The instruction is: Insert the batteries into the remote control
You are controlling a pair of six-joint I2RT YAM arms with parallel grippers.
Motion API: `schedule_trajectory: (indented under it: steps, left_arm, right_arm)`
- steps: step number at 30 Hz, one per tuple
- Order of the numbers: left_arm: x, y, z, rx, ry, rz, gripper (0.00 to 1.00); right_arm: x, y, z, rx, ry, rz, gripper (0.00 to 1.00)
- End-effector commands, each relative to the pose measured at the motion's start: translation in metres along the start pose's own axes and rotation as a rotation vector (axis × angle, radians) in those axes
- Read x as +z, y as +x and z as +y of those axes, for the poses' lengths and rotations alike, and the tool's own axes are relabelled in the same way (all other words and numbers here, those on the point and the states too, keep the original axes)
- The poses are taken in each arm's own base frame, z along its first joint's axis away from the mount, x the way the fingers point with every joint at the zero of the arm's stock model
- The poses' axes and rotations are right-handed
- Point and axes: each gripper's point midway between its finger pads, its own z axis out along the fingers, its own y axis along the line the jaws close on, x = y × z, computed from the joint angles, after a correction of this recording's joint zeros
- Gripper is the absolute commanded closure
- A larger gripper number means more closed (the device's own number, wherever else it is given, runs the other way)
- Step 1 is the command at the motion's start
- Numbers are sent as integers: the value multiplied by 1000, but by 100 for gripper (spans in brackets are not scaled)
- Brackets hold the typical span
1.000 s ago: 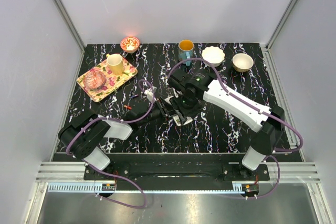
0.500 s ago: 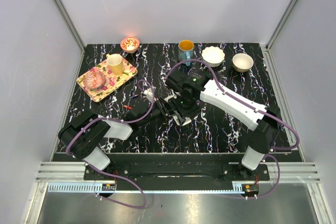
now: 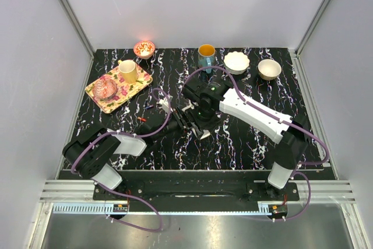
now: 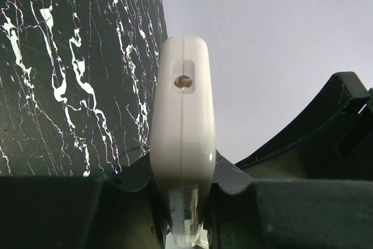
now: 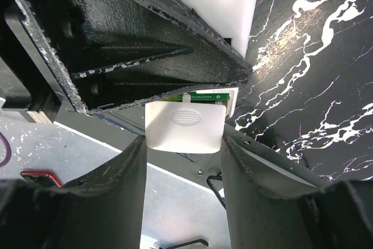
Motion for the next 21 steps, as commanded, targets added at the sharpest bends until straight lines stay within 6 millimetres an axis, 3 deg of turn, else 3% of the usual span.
schedule_trajectory:
  steps: [1, 21]
  left_arm:
    - [-4, -7, -35, 38, 118, -41, 100]
    - [-2, -7, -25, 42, 79, -42, 100]
  right_arm:
    - [0, -7, 0, 0, 20, -35, 100]
    - [-17, -14, -6, 4, 55, -92, 100]
